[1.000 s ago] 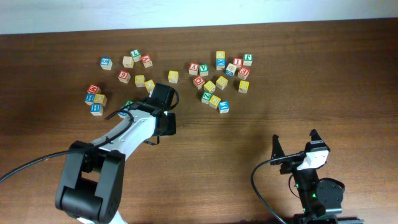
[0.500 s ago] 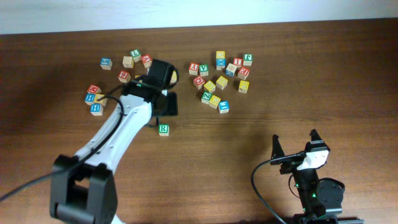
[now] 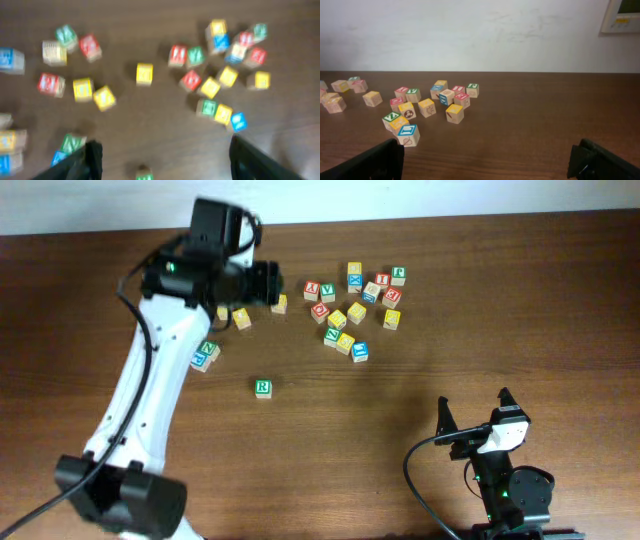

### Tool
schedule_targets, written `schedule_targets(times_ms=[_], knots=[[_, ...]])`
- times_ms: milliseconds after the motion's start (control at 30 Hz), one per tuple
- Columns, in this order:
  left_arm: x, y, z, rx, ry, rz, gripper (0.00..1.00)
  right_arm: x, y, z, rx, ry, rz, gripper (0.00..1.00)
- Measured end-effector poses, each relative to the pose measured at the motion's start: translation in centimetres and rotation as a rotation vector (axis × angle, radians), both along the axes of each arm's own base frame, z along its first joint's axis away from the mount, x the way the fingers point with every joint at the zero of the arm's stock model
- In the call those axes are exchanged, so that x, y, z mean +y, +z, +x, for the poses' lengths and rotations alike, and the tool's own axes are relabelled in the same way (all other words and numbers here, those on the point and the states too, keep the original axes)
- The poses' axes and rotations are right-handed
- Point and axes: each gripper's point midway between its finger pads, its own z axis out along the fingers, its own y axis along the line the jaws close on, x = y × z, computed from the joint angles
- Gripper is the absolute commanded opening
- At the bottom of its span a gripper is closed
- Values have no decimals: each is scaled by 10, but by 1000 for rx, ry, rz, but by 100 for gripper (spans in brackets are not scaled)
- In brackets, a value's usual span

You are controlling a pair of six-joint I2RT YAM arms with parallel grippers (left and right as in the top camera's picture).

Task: Spell out RSS
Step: 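Move the left gripper to the yellow S block and align over it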

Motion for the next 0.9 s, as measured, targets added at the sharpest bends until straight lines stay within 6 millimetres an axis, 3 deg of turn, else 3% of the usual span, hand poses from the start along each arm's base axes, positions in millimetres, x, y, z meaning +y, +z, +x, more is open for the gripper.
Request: schedule_targets(times_ms=[67,167,333,500,700,900], knots=[[-3,6,6,-3,-35,14,96,0,0,0,0,0,0,99],[-8,-7,22,7,-61,29,99,0,0,0,0,0,0,98],[-16,-75,50,96,-78,60,86,0,0,0,0,0,0,98],[-18,-118,61,149,-77,80,80,0,0,0,0,0,1,98],[-9,-145,80,133,-38,147,74,0,0,0,0,0,0,98],[-11,-174,106,82,-23,159,78,0,0,0,0,0,0,98]])
